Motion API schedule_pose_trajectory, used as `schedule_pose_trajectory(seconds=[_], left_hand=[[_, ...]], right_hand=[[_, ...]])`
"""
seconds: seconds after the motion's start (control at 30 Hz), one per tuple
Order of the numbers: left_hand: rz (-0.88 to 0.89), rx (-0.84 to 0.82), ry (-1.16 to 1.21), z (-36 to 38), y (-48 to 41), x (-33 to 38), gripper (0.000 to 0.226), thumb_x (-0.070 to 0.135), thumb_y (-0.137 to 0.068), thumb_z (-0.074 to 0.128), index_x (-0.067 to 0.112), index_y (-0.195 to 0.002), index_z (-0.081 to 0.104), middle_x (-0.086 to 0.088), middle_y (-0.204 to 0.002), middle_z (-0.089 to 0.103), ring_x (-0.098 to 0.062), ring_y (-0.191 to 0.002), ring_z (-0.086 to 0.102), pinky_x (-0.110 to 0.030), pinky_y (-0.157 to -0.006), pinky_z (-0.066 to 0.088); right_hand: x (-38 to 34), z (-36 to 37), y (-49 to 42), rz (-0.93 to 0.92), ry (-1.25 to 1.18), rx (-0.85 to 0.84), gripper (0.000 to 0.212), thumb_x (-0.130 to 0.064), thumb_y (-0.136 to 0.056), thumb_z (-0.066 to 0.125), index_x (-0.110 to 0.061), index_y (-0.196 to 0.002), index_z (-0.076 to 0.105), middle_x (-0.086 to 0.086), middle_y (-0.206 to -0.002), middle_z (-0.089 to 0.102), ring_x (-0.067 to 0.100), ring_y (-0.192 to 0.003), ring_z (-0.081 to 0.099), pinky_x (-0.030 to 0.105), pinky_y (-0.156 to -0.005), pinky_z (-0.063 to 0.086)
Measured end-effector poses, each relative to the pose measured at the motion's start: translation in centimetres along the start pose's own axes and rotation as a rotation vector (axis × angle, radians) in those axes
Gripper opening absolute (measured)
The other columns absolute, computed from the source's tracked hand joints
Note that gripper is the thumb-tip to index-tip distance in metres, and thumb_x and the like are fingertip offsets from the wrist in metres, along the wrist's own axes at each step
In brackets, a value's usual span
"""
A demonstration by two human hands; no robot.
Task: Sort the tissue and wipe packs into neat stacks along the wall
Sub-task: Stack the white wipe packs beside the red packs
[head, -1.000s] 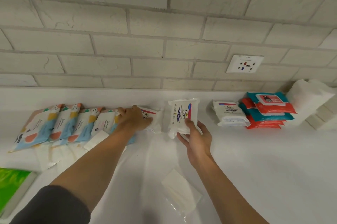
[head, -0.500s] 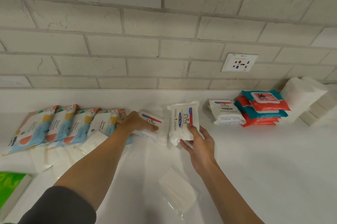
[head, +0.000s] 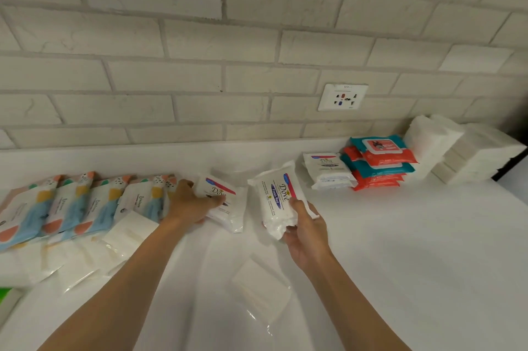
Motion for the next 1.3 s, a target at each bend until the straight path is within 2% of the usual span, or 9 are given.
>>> schedule_pose_trajectory(seconds=[0.07,0.17,0.3,0.47,0.77,0.93,1.1,1.23,1.3], left_hand=[[0.022,0.009,0.1,-0.3,0.7,0.8,0.034,0.02,-0.071,0.086,0.011,-0.091,0.06,-0.003,-0.082,0.067,-0.016,-0.065,0.064,-0.036,-0.055,0.057],[0.022,0.011,0.237,-0.4,1.3,1.6,0.042,0.025,-0.072,0.085,0.007,-0.105,0.065,-0.005,-0.089,0.071,-0.018,-0.071,0.07,-0.028,-0.047,0.058],[0.054,-0.001,0.384,0.1,2.4,3.1,0.038,0.025,-0.072,0.085,0.011,-0.102,0.067,-0.009,-0.095,0.074,-0.024,-0.078,0.073,-0.032,-0.055,0.06],[0.043,-0.038,0.515,2.6,4.0,5.0,0.023,0.02,-0.076,0.082,0.016,-0.09,0.064,-0.008,-0.094,0.073,-0.027,-0.08,0.071,-0.034,-0.06,0.057],[0.032,-0.037,0.587,8.2,3.8,9.1,0.02,0.02,-0.077,0.082,0.013,-0.089,0.067,-0.01,-0.094,0.073,-0.027,-0.078,0.07,-0.033,-0.057,0.056],[-0.053,-0.091,0.682,12.2,2.7,10.7,0.04,0.023,-0.075,0.083,0.007,-0.107,0.067,-0.012,-0.101,0.073,-0.029,-0.086,0.069,-0.034,-0.063,0.054],[-0.171,-0.175,0.714,17.0,1.9,11.4,0.038,0.033,-0.072,0.084,0.014,-0.101,0.069,-0.008,-0.098,0.074,-0.024,-0.087,0.069,-0.035,-0.07,0.049],[-0.241,-0.158,0.691,19.9,1.0,11.9,0.042,0.04,-0.07,0.084,0.017,-0.098,0.063,-0.004,-0.096,0.071,-0.022,-0.087,0.064,-0.036,-0.073,0.045],[-0.274,-0.156,0.686,21.3,0.9,12.2,0.045,0.042,-0.07,0.084,0.017,-0.099,0.059,-0.004,-0.095,0.069,-0.021,-0.085,0.062,-0.037,-0.075,0.043]], right_hand=[[-0.6,0.0,0.2,0.005,-0.046,-0.037,0.028,-0.015,-0.092,0.063,-0.009,-0.12,0.063,0.015,-0.11,0.072,0.035,-0.105,0.067,0.062,-0.092,0.049],[-1.9,0.0,0.2,-0.008,-0.092,-0.12,0.033,-0.016,-0.093,0.06,-0.01,-0.125,0.061,0.015,-0.117,0.069,0.036,-0.111,0.064,0.057,-0.093,0.05],[-3.7,-0.1,-0.1,-0.002,-0.138,-0.188,0.054,-0.024,-0.079,0.067,-0.011,-0.13,0.057,0.016,-0.126,0.064,0.033,-0.112,0.063,0.049,-0.085,0.053],[-6.7,-0.8,-0.7,-0.022,-0.058,-0.228,0.041,-0.009,-0.087,0.063,-0.013,-0.127,0.057,0.013,-0.122,0.067,0.031,-0.107,0.066,0.043,-0.07,0.055],[-16.5,-4.3,-7.4,-0.178,0.482,0.053,0.026,-0.015,-0.085,0.073,-0.016,-0.109,0.064,0.004,-0.103,0.074,0.022,-0.087,0.073,0.043,-0.068,0.061],[-18.6,-5.1,-11.8,-0.168,0.751,0.05,0.026,-0.023,-0.079,0.078,-0.018,-0.103,0.069,0.002,-0.096,0.075,0.021,-0.083,0.073,0.042,-0.074,0.061],[-19.1,-6.1,-15.3,-0.18,0.903,0.084,0.046,-0.038,-0.074,0.078,-0.015,-0.111,0.063,0.004,-0.102,0.072,0.026,-0.091,0.07,0.043,-0.078,0.06],[-20.5,-5.3,-14.8,-0.34,1.06,0.124,0.052,-0.031,-0.084,0.073,-0.009,-0.125,0.049,0.005,-0.115,0.061,0.024,-0.095,0.061,0.029,-0.06,0.055],[-21.2,-4.8,-14.1,-0.47,1.198,0.158,0.052,-0.03,-0.084,0.073,-0.012,-0.125,0.046,0.007,-0.111,0.059,0.025,-0.095,0.06,0.033,-0.064,0.057]])
Point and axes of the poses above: each hand's wrist, its own y-axis away from the middle knuckle, its own z-axis out of the palm, x = y × z, the point moved 8 cm from there along -y, towards the middle knuckle
